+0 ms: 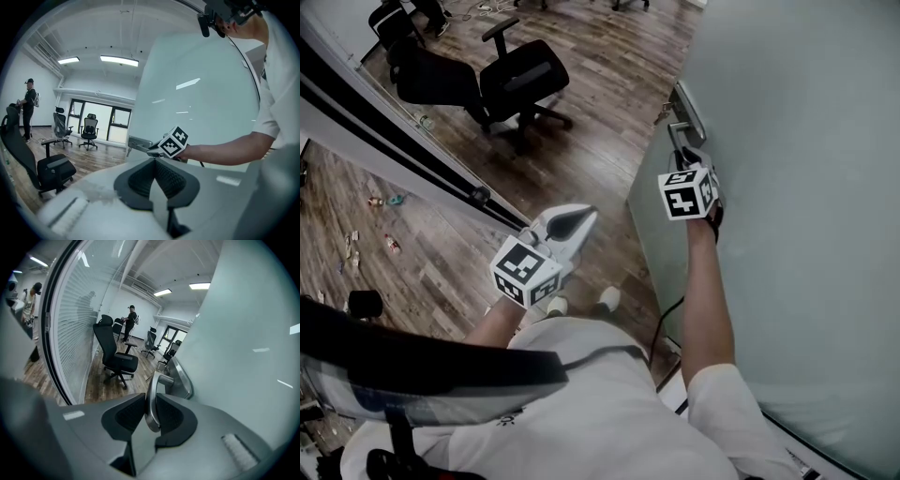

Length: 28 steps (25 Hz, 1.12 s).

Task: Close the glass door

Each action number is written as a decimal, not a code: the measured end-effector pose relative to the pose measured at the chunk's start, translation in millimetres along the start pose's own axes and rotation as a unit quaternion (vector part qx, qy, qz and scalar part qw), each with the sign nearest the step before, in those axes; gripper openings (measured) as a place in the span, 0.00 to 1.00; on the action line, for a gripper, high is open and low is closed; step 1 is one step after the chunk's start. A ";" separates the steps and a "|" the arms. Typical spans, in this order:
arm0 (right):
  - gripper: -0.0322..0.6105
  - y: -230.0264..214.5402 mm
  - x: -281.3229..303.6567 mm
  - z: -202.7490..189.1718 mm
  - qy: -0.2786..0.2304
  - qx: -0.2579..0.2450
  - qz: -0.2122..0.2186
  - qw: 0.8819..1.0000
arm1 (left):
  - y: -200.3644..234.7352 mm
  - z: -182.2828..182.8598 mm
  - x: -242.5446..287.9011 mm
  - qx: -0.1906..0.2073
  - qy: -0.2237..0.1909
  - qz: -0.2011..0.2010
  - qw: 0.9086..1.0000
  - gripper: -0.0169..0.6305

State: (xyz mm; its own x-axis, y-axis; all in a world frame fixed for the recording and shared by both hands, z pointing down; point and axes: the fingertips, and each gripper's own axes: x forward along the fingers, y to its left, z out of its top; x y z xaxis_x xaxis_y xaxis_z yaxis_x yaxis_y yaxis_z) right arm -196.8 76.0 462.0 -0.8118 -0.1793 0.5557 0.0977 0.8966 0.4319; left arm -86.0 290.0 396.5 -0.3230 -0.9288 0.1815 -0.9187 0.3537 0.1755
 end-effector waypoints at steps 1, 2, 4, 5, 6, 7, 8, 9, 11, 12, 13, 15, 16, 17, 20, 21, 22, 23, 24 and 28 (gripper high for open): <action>0.17 5.8 -2.3 2.4 0.000 -0.002 0.002 1.000 | 2.4 1.0 -5.7 0.000 -0.004 -0.001 1.000 0.03; 0.17 11.4 -3.7 2.2 0.000 -0.004 0.005 1.000 | 3.8 0.1 -9.6 0.000 -0.008 -0.002 1.000 0.03; 0.17 22.7 -5.6 -1.9 0.000 -0.008 0.011 1.000 | 4.6 -4.3 -14.8 0.002 -0.012 -0.003 1.000 0.03; 0.17 28.3 -7.3 -2.9 0.000 -0.009 0.013 1.000 | 5.0 -5.6 -18.0 0.003 -0.013 -0.005 1.000 0.03; 0.17 34.2 -9.9 -2.0 0.000 -0.012 0.016 1.000 | 6.1 -5.6 -22.6 0.003 -0.014 -0.006 1.000 0.03; 0.18 40.5 -12.9 0.0 -0.001 -0.014 0.018 1.000 | 7.5 -4.9 -28.0 0.003 -0.015 -0.007 1.000 0.03; 0.18 46.8 -15.9 2.1 -0.004 -0.017 0.022 1.000 | 9.0 -4.5 -33.5 0.004 -0.016 -0.008 1.000 0.03; 0.18 53.4 -18.4 3.5 -0.008 -0.019 0.025 0.999 | 10.2 -5.1 -38.6 0.004 -0.017 -0.009 1.000 0.03; 0.18 66.9 -23.0 4.6 -0.016 -0.021 0.030 0.999 | 11.8 -8.3 -48.4 0.005 -0.020 -0.011 1.000 0.03; 0.18 73.7 -25.8 5.3 -0.018 -0.021 0.033 0.999 | 12.6 -9.9 -53.5 0.005 -0.021 -0.013 1.000 0.03; 0.18 80.5 -28.8 6.6 -0.019 -0.021 0.036 0.999 | 13.8 -10.8 -58.9 0.005 -0.021 -0.014 1.000 0.03; 0.18 93.7 -33.8 10.8 -0.021 -0.021 0.042 0.999 | 17.7 -11.4 -69.9 0.005 -0.022 -0.018 1.000 0.03; 0.18 100.3 -36.0 12.8 -0.022 -0.022 0.045 0.999 | 20.1 -11.9 -75.4 0.005 -0.023 -0.020 1.000 0.03; 0.18 106.9 -38.2 13.9 -0.023 -0.023 0.048 0.998 | 22.0 -13.3 -80.6 0.005 -0.023 -0.022 0.999 0.03; 0.19 125.3 -44.5 11.0 -0.026 -0.023 0.051 0.998 | 23.8 -22.1 -94.0 0.007 -0.023 -0.028 0.999 0.03; 0.19 131.1 -46.5 9.8 -0.027 -0.022 0.052 0.998 | 24.0 -25.0 -98.2 0.008 -0.023 -0.030 0.999 0.03; 0.19 136.9 -48.5 8.9 -0.027 -0.021 0.052 0.998 | 24.5 -27.6 -102.5 0.009 -0.023 -0.033 0.999 0.03; 0.20 142.4 -50.8 8.5 -0.027 -0.020 0.053 0.998 | 25.4 -29.4 -107.0 0.010 -0.023 -0.035 0.999 0.03; 0.20 147.9 -53.7 8.9 -0.028 -0.020 0.052 0.998 | 26.6 -30.3 -111.8 0.011 -0.023 -0.038 0.999 0.03; 0.20 172.3 -75.2 19.3 -0.037 -0.034 0.045 0.998 | 31.8 -27.9 -142.8 0.013 -0.028 -0.048 0.998 0.03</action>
State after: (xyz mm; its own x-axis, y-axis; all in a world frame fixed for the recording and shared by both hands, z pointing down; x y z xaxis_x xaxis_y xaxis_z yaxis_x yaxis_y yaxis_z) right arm -130.1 251.8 480.9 -0.8382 -0.0665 0.5414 0.2084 0.8782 0.4305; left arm -62.8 437.0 403.1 -0.2438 -0.9635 0.1102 -0.9515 0.2596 0.1650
